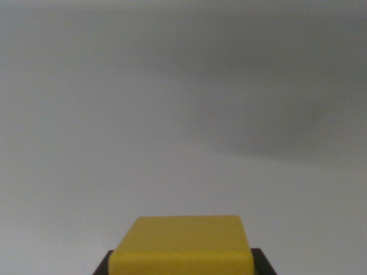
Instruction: Pick yellow cube
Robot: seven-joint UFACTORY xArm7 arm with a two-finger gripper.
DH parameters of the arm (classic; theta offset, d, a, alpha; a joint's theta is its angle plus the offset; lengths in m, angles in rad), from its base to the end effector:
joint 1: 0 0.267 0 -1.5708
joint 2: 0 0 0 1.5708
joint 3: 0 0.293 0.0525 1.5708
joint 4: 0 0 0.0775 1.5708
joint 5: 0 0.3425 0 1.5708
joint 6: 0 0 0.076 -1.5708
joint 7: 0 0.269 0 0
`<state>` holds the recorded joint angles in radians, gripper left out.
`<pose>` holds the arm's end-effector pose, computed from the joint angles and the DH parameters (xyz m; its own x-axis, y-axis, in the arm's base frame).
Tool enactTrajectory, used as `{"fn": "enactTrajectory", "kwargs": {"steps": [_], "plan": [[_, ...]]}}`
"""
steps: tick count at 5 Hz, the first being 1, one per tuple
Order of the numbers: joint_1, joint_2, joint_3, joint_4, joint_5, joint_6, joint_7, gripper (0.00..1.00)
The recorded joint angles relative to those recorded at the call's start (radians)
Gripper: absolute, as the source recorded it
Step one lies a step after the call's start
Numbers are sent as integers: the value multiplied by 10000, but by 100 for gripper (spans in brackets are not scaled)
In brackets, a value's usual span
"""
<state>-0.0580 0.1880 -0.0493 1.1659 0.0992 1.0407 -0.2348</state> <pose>0.4923 -0.0344 0.1454 0.9960 0.0770 -0.0454 0.0729 -0.9936 -0.0859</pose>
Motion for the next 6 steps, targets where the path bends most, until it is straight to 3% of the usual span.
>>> {"fn": "enactTrajectory", "kwargs": {"steps": [1,2,3,4,5,6], "plan": [[0,0,0,0,0,0,0,100],[3,-161,-10,311,-32,470,43,100],[3,-161,-10,311,-32,470,43,100],[6,-324,-19,624,-63,945,86,100],[6,-324,-19,624,-63,945,86,100],[9,-488,-29,938,-95,1421,130,100]]}}
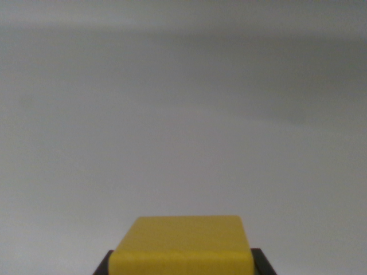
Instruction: Pick yellow cube
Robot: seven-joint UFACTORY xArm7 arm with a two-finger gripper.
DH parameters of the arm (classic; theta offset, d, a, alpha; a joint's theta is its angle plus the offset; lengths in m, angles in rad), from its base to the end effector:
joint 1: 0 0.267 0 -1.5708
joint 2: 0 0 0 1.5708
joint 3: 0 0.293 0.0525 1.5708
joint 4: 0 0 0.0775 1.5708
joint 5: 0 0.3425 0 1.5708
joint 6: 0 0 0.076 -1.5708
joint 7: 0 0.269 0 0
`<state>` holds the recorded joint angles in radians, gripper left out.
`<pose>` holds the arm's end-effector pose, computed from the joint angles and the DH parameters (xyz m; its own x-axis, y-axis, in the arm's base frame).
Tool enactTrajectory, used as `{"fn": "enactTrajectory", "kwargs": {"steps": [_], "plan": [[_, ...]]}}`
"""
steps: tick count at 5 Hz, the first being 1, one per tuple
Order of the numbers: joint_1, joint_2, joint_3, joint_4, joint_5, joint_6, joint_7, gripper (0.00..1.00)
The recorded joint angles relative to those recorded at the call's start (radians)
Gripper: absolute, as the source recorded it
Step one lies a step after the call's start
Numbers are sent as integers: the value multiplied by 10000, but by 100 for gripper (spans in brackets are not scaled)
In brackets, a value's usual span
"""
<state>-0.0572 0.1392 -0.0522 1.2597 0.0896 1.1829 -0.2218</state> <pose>0.4934 -0.0346 0.1981 0.9959 0.0780 -0.0456 0.0739 -0.9936 -0.0855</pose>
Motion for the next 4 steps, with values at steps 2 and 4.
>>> {"fn": "enactTrajectory", "kwargs": {"steps": [2,4], "plan": [[3,-152,-9,292,-30,442,40,100],[6,-319,-19,613,-62,928,85,100]]}}
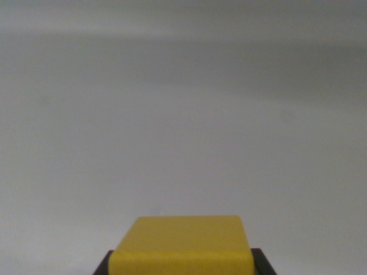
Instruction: Pick yellow cube
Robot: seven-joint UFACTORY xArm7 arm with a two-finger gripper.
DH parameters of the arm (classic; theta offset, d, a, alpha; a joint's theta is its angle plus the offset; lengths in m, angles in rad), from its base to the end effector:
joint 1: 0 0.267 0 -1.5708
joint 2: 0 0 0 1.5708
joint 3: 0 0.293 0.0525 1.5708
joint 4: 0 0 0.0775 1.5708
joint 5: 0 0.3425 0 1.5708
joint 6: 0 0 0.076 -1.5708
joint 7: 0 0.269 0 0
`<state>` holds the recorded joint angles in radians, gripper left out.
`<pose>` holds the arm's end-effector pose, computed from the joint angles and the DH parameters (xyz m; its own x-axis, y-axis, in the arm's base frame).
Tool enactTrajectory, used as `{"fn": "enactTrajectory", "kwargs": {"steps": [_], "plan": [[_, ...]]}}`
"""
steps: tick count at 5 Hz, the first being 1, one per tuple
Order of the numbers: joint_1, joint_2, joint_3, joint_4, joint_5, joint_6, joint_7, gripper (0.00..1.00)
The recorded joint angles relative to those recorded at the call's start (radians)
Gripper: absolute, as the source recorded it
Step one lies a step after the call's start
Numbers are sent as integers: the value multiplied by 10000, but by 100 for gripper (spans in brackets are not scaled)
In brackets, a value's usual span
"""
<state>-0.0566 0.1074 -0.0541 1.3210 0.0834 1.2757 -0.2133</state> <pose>0.4902 -0.0348 0.2331 0.9959 0.0778 -0.0460 0.0737 -0.9937 -0.0839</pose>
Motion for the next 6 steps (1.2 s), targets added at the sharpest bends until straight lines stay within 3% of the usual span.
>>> {"fn": "enactTrajectory", "kwargs": {"steps": [1,2,3,4,5,6], "plan": [[0,0,0,0,0,0,0,100],[3,-150,-9,288,-29,437,40,100],[3,-150,-9,288,-29,437,40,100],[5,-297,-18,572,-58,866,79,100],[5,-297,-18,572,-58,866,79,100],[8,-429,-25,825,-84,1250,114,100]]}}
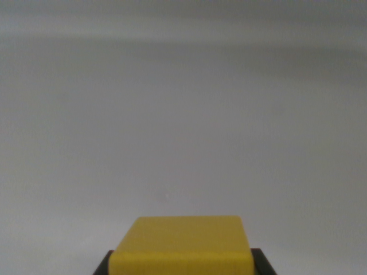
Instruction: Pick yellow cube
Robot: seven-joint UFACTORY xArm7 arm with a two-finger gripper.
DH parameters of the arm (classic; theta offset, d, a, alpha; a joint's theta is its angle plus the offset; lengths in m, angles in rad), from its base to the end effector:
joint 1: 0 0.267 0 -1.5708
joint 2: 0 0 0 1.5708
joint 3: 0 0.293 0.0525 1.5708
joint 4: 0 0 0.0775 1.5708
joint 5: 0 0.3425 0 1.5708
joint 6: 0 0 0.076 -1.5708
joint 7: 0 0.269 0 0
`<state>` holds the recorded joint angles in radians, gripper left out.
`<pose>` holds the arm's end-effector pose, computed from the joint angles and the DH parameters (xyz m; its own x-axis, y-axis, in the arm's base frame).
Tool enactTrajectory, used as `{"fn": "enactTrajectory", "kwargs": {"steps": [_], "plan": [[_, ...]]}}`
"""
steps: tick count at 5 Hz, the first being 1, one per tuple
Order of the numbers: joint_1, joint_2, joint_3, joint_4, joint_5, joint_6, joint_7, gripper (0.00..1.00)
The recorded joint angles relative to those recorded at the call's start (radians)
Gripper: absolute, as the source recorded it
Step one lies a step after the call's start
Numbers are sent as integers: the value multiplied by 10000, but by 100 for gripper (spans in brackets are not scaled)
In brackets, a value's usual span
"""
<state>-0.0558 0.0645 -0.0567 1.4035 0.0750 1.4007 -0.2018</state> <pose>0.4809 -0.0352 0.2802 0.9960 0.0761 -0.0468 0.0721 -0.9942 -0.0803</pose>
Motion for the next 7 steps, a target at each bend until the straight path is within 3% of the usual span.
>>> {"fn": "enactTrajectory", "kwargs": {"steps": [1,2,3,4,7], "plan": [[0,0,0,0,0,0,0,100],[2,-132,-8,254,-26,385,35,100],[2,-132,-8,254,-26,385,35,100],[4,-252,-15,486,-49,735,67,100],[6,-358,-21,688,-70,1043,95,100]]}}
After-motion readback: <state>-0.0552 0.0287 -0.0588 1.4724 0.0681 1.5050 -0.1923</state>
